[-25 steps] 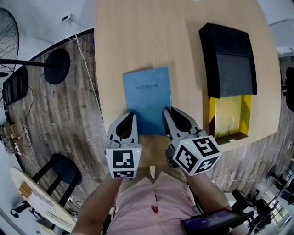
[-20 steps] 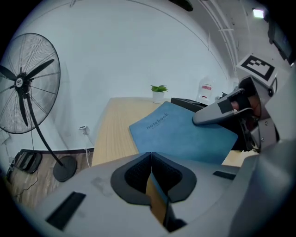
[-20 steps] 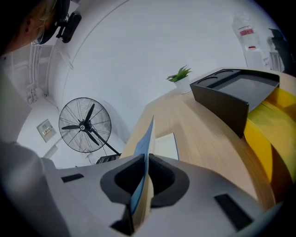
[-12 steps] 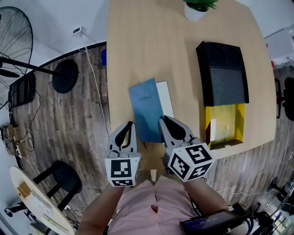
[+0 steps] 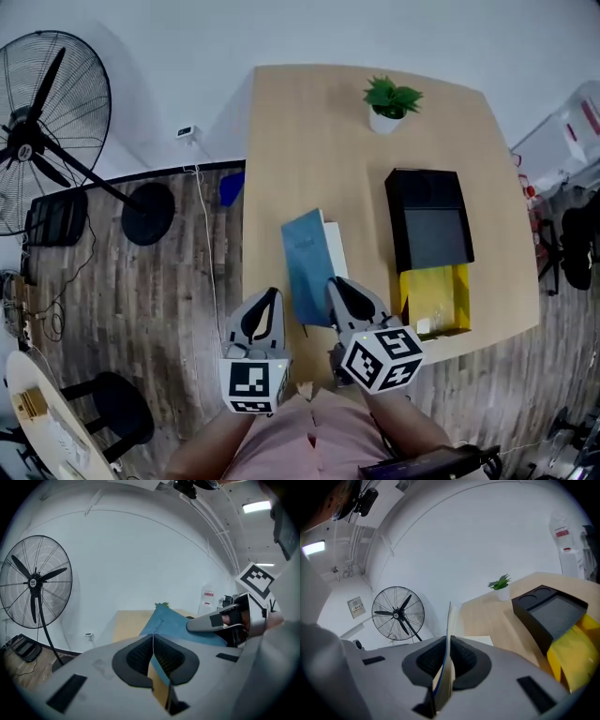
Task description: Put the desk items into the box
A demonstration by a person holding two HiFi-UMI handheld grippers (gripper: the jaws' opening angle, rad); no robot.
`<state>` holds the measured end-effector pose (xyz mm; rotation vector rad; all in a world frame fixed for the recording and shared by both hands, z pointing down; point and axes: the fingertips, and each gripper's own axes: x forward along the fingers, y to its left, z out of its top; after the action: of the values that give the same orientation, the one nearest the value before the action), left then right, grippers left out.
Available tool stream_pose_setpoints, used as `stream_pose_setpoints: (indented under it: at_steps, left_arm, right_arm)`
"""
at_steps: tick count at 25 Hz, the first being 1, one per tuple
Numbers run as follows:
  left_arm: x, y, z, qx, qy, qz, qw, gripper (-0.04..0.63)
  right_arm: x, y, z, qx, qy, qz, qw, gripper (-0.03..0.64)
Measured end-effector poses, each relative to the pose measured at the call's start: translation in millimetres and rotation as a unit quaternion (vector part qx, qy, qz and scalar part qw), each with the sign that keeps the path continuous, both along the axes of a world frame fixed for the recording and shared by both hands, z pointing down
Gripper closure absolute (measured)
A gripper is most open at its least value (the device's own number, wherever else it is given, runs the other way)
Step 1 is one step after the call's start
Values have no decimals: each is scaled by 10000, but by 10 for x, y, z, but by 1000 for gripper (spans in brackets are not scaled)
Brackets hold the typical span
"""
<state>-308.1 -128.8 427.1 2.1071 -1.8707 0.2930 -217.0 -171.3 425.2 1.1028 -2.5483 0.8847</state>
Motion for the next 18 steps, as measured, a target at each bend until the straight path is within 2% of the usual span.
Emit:
stream_pose_setpoints:
  at_steps: [5, 18]
  left_arm:
    - [-54, -25, -353, 434, -67, -15, 9990, 580]
    - [-32, 73, -956, 1182, -224, 38, 9927, 580]
  right_arm:
    - [38, -44, -372, 365, -136, 145, 9991, 591]
    - [257, 69, -995, 983, -293, 406, 9939, 591]
